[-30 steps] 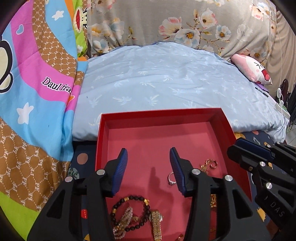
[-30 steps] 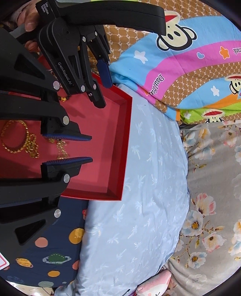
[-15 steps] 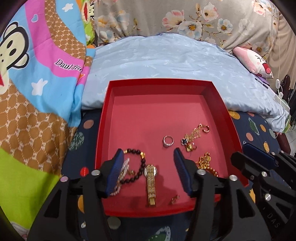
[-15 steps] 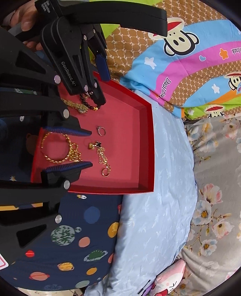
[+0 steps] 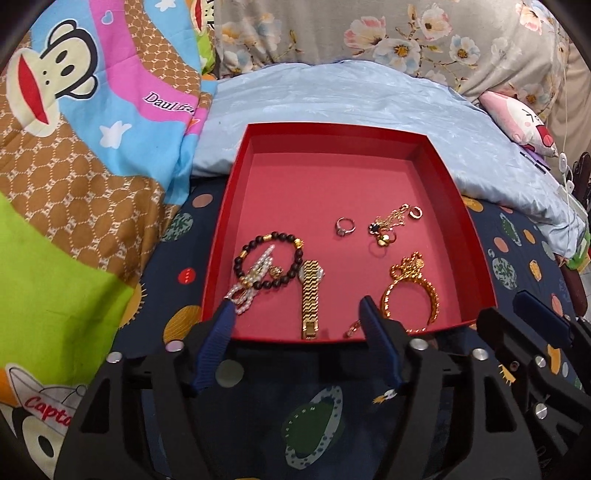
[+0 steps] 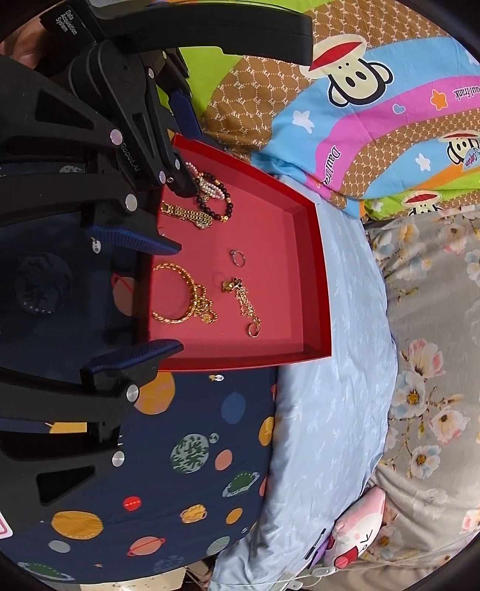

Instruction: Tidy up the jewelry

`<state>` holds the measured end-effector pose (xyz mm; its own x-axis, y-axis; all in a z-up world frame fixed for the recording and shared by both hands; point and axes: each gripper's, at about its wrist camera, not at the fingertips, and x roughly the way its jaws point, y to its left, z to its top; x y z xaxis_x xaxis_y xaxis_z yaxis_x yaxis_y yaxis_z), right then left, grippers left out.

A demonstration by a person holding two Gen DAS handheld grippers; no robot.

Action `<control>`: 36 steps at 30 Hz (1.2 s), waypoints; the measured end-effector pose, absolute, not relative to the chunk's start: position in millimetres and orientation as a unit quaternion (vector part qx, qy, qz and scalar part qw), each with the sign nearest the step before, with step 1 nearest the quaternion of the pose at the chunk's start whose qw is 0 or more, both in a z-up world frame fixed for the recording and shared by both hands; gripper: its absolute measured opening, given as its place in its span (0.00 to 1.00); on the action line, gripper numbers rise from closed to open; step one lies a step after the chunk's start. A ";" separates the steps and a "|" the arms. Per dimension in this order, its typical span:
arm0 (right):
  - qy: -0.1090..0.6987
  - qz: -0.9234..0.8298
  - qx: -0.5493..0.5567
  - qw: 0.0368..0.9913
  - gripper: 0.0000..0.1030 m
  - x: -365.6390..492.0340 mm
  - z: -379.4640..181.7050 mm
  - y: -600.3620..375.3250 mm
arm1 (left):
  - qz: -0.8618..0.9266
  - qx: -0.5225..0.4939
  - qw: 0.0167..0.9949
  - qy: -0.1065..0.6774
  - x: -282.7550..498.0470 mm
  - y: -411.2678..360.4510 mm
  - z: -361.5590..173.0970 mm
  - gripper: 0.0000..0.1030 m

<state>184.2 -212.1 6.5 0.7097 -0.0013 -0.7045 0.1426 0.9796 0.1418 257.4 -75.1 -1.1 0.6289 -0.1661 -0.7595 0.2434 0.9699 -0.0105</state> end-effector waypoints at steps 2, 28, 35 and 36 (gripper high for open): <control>0.378 -0.042 0.099 0.919 0.54 181.7 5.4 -212.1 | -0.104 0.054 0.905 0.409 252.0 -73.2 -0.9 0.74; 0.375 -0.072 0.092 0.920 0.61 163.7 6.8 -209.4 | -0.077 0.075 0.912 0.396 232.9 -70.3 1.8 0.85; 0.377 -0.074 0.091 0.919 0.61 165.0 5.4 -207.2 | -0.075 0.078 0.912 0.396 233.2 -69.3 0.9 0.85; 0.377 -0.074 0.092 0.919 0.61 165.0 5.4 -207.3 | -0.075 0.079 0.912 0.395 233.1 -69.1 0.9 0.85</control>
<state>165.0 -207.3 5.4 0.7046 -0.0675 -0.7064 0.2057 0.9722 0.1122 233.1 -69.1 0.9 0.6761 -0.0745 -0.7330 0.1987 0.9764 0.0841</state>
